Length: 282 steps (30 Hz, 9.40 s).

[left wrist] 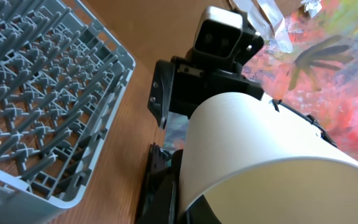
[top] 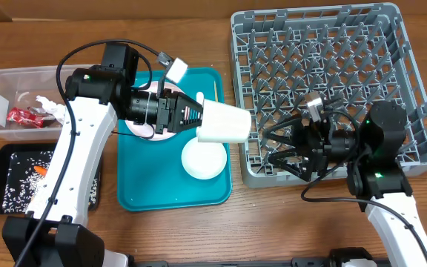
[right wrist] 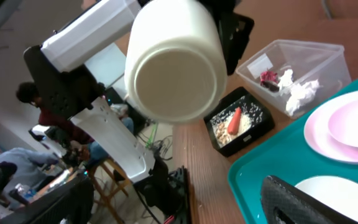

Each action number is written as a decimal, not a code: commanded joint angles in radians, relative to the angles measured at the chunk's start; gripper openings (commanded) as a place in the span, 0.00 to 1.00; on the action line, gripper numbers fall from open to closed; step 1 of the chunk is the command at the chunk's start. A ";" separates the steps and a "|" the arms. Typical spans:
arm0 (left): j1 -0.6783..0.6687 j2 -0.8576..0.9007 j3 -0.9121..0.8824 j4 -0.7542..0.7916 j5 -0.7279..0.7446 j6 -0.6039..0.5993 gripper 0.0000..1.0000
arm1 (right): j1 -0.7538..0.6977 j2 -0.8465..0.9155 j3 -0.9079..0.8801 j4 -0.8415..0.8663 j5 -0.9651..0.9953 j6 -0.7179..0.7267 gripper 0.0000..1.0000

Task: Sort waste into correct bins and load items into the dishwasher rack
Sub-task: 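Lift the cup and hold it sideways toward the right gripper, then grasp the cup base with the right gripper beside the left gripper, then release the cup from the left gripper and carry it right over the rack, then lower the cup upside down into the grey dish rack with the right gripper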

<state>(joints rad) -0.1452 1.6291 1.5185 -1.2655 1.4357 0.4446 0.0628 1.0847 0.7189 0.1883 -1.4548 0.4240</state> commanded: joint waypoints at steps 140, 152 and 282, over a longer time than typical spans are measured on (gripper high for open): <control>-0.117 -0.019 0.006 -0.056 -0.219 -0.044 0.08 | 0.098 0.074 0.017 0.608 0.205 0.314 0.56; -0.117 -0.019 0.006 0.141 -0.496 -0.410 0.20 | 0.098 0.074 0.057 0.607 0.195 0.391 0.56; -0.030 -0.020 0.006 0.208 -0.980 -0.602 1.00 | -0.072 0.273 0.465 -1.329 1.584 -0.095 0.39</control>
<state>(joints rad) -0.1749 1.6123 1.5211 -1.0580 0.4622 -0.1585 -0.0086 1.3624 1.1980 -1.1511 0.1345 0.3214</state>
